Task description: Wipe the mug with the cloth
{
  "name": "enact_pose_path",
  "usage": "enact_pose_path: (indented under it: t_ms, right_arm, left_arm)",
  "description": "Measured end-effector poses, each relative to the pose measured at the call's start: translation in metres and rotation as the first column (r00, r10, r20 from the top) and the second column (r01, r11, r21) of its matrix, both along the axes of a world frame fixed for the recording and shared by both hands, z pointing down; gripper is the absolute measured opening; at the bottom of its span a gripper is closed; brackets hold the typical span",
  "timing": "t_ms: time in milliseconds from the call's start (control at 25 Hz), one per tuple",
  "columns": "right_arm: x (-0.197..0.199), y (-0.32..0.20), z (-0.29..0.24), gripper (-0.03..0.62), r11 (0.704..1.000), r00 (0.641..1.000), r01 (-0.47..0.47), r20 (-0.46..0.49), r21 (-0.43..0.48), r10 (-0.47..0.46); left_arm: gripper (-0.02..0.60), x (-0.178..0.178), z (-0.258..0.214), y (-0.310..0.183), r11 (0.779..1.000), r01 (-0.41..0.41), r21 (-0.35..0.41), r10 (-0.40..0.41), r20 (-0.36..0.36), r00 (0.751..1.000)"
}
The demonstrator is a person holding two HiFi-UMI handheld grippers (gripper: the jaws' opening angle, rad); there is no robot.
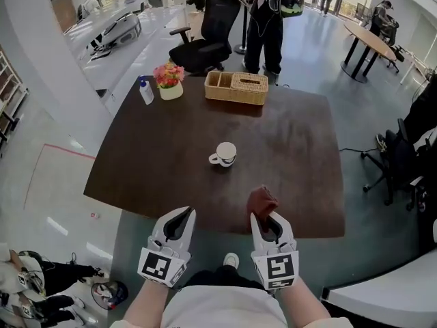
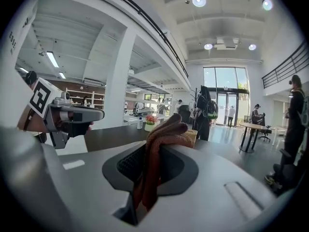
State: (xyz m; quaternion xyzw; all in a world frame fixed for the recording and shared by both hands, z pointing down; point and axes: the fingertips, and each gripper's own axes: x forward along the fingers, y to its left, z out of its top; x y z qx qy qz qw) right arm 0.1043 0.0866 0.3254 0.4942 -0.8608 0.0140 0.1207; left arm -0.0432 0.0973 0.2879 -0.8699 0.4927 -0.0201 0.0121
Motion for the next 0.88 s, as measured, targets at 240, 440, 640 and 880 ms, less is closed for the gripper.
enact_pose_path:
  t_ms: [240, 440, 640, 880]
  right_arm:
    - [0.000, -0.064, 0.023, 0.081, 0.998, 1.000, 0.011, 0.006, -0.066, -0.011]
    - [-0.011, -0.110, 0.045, 0.083, 0.994, 1.000, 0.014, -0.022, -0.106, -0.016]
    - [-0.024, -0.149, 0.053, 0.083, 0.991, 1.000, 0.028, 0.002, -0.128, -0.028]
    - [-0.036, -0.179, 0.096, 0.083, 0.969, 0.999, 0.051, 0.001, -0.242, -0.052]
  left_arm:
    - [0.000, 0.006, 0.033, -0.064, 0.996, 0.006, -0.087, -0.004, 0.020, 1.000]
    - [0.000, 0.002, 0.066, -0.111, 0.990, -0.038, -0.138, 0.043, 0.035, 0.998]
    - [0.000, 0.000, 0.100, -0.152, 0.978, -0.097, -0.187, 0.109, 0.059, 0.992]
    - [0.002, 0.001, 0.154, -0.199, 0.964, -0.129, -0.233, 0.178, 0.202, 0.963]
